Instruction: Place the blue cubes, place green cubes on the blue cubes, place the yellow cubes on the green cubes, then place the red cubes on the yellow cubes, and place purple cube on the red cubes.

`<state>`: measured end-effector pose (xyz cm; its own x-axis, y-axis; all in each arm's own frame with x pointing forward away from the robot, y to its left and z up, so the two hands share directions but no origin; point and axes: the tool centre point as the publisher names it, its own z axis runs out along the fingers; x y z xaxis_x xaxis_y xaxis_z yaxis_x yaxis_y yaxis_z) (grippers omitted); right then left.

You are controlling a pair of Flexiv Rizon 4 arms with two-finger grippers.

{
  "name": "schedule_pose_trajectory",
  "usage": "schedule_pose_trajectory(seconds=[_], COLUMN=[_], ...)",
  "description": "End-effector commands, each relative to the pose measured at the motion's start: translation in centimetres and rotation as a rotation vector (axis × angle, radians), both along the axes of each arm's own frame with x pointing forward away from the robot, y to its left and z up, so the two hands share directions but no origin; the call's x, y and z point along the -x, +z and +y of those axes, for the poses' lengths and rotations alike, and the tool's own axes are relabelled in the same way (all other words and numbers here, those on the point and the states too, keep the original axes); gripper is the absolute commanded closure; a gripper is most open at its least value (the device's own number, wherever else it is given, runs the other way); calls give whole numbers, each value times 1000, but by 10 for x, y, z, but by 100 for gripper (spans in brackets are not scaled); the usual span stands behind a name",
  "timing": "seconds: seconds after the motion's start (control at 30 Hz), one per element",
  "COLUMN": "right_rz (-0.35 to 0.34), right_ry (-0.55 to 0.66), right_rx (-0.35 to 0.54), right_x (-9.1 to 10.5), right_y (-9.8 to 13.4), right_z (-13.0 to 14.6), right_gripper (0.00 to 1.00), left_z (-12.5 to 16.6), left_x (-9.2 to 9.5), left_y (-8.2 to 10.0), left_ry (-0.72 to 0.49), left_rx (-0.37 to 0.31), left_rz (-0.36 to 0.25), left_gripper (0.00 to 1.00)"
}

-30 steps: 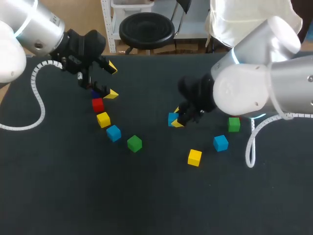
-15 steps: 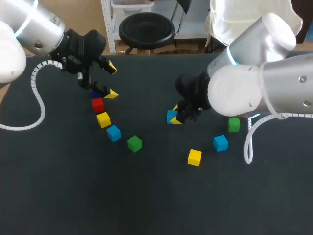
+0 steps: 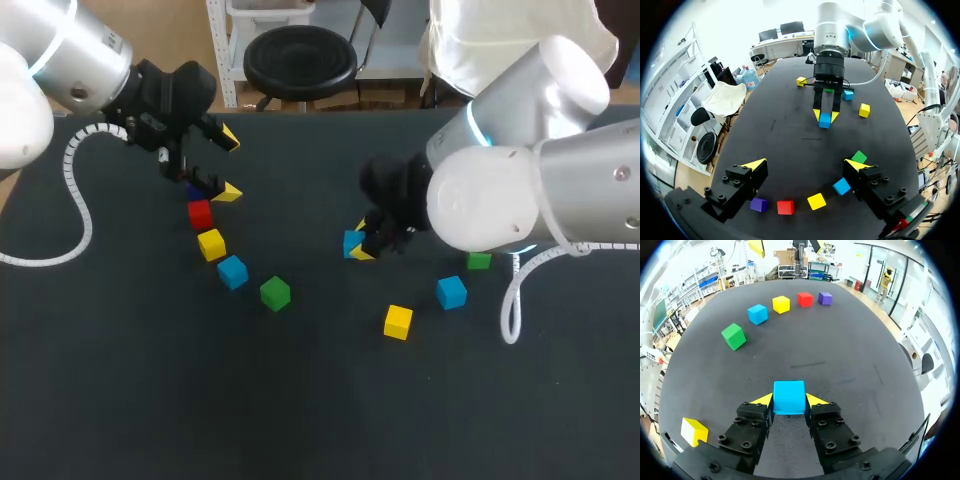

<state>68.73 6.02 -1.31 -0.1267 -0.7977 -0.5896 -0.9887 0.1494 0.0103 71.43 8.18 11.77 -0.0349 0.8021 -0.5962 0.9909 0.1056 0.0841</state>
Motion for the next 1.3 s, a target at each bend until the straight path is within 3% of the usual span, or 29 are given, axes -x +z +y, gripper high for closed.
schedule_pose_trajectory(seconds=[0.03, 0.57, 1.3], right_rz=[7, 2, 9], right_ry=[2, 4, -14], right_rx=[-1, -4, 4], right_x=[-4, -19, -15], right_y=[-3, -1, -6], right_z=[0, 3, 1], right_gripper=[100, 100, 100], left_z=[0, 0, 0], left_x=[0, 0, 0], left_y=[0, 0, 0], left_ry=[-1, -1, -1], left_rx=[-2, -2, -2], left_rz=[1, 1, 1], left_gripper=[0, 0, 0])
